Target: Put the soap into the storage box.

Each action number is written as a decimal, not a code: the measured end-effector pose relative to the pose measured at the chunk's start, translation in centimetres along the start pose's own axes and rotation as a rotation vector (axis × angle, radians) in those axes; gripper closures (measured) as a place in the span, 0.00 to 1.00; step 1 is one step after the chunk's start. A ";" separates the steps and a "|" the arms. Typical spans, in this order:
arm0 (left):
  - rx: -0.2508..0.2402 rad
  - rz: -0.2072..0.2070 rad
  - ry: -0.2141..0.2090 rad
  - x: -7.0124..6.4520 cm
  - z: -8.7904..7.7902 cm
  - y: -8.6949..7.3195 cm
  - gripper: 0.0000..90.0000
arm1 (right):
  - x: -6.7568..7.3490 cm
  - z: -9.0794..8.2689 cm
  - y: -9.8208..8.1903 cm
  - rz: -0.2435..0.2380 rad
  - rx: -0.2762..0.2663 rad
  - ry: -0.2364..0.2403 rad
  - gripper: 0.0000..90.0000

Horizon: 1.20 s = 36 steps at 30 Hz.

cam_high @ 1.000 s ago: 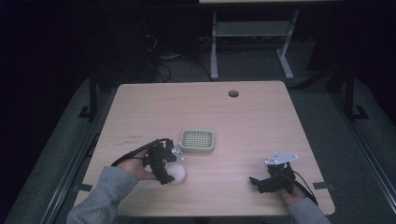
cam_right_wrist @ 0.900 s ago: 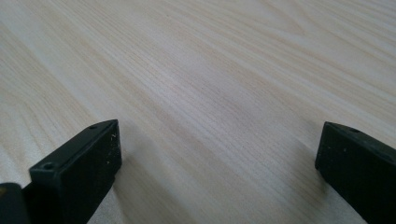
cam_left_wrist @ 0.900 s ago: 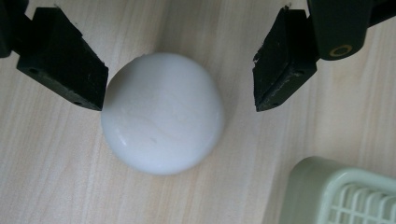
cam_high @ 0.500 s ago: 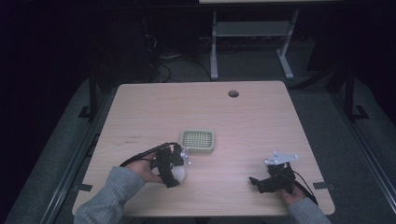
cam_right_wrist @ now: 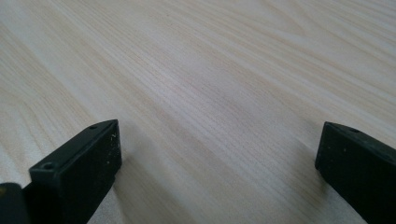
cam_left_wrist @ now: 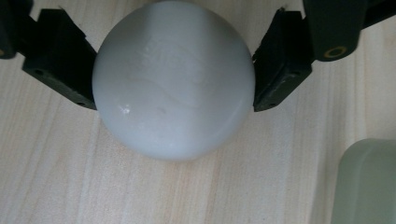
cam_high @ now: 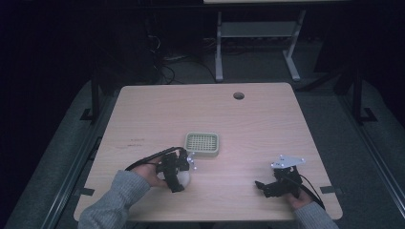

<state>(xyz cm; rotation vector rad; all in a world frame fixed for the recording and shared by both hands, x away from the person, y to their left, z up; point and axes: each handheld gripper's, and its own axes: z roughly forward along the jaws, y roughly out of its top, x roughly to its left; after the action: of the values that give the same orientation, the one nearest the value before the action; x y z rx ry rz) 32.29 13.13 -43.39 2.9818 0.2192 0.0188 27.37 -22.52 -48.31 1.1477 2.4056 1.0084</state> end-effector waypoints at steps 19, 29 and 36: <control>0.003 0.021 -0.018 0.0 0.2 0.2 0.26 | 0.0 0.0 0.0 -0.003 -0.002 -0.001 0.00; -0.023 0.025 -0.025 0.3 -0.4 0.4 0.26 | 0.0 0.0 0.0 -0.005 -0.003 0.000 0.00; -0.023 0.026 -0.012 0.6 -1.2 0.7 0.26 | 0.0 0.0 0.0 -0.005 -0.002 0.000 0.00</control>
<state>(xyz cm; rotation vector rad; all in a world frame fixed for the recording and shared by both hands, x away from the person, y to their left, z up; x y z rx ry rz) 32.95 12.73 -42.14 2.9609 0.1769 0.0057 27.40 -22.55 -48.31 1.1408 2.4053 1.0091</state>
